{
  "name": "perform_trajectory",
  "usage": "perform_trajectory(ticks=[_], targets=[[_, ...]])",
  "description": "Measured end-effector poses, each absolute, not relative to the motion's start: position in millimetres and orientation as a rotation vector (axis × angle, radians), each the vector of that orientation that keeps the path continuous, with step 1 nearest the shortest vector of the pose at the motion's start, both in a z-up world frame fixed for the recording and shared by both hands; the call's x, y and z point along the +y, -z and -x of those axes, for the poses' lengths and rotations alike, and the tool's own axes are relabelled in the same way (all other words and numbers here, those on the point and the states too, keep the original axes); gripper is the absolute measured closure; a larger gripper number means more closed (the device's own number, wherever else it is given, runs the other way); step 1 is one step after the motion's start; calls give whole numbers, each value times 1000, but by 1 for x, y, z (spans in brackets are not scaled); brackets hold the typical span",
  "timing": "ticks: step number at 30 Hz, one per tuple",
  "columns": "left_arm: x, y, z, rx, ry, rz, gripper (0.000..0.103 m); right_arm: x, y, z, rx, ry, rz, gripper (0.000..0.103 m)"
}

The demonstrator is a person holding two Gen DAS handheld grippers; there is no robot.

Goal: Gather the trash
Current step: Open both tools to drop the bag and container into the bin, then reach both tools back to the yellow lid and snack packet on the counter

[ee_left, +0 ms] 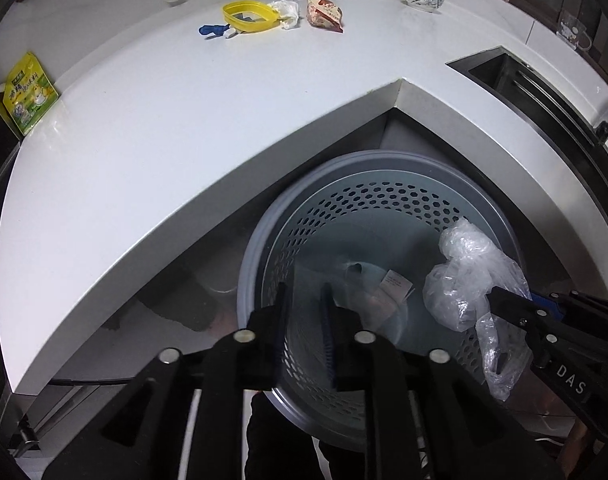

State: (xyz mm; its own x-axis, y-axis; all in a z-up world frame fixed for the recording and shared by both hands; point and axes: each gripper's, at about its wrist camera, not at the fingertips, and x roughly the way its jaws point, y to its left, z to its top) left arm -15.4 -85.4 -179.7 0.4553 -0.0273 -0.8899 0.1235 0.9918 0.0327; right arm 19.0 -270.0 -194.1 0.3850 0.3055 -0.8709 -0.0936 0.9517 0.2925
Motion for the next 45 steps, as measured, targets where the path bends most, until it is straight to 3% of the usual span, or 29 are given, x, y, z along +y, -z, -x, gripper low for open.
perform_trajectory(ticks=[2, 4, 28, 31, 35, 45], targets=[[-84, 179, 15, 1094, 88, -91, 69, -270, 194, -19, 1150, -255, -208, 83], [-81, 177, 16, 1087, 85, -76, 46, -270, 193, -20, 1147, -248, -206, 74], [-83, 157, 14, 1041, 72, -97, 46, -288, 180, -13, 1113, -241, -234, 69], [-82, 151, 14, 1031, 65, -93, 39, -287, 175, -13, 1102, -243, -234, 65], [-80, 138, 15, 1012, 63, -85, 38, -287, 166, -14, 1083, -252, -236, 63], [-63, 91, 16, 904, 26, -60, 15, -283, 126, -18, 969, -273, -240, 49]])
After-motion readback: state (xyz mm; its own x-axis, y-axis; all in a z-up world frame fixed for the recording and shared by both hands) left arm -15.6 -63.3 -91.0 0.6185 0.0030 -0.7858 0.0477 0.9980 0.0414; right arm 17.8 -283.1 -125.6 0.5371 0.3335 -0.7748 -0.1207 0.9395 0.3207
